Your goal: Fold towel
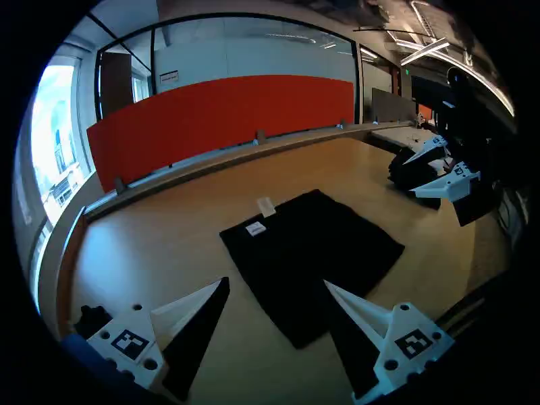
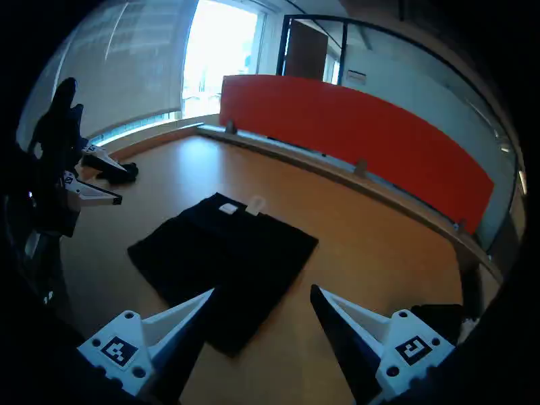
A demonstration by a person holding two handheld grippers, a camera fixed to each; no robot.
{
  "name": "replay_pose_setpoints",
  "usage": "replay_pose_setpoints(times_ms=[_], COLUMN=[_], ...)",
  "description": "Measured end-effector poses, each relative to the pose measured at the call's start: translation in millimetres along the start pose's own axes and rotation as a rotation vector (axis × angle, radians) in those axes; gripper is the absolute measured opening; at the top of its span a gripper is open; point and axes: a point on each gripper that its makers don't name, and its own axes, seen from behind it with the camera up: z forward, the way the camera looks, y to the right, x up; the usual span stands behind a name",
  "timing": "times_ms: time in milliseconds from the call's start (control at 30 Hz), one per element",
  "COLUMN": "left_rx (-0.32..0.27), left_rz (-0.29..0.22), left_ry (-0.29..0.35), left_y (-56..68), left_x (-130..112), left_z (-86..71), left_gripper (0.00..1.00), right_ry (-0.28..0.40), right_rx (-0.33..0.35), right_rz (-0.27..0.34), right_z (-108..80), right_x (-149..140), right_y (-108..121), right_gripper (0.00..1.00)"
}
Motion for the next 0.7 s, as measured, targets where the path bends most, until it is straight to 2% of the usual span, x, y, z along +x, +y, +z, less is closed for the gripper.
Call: replay_pose_setpoints(times_ms=[367, 700], left_rx=[-0.042, -0.092], left_rz=[0.014, 0.031], left_ry=[-0.086, -0.17], left_y=[16.2, 28.1], left_x=[-52, -88], left_z=[20.7, 36.7], left_gripper=[0.92, 0.92], right_ry=[-0.063, -0.13], right_rx=[0.031, 0.069], right_rz=[0.004, -0.008], right_z=[22.4, 32.7], right_x=[-49, -86], right_y=[-20, -38], right_gripper=[1.0, 1.0])
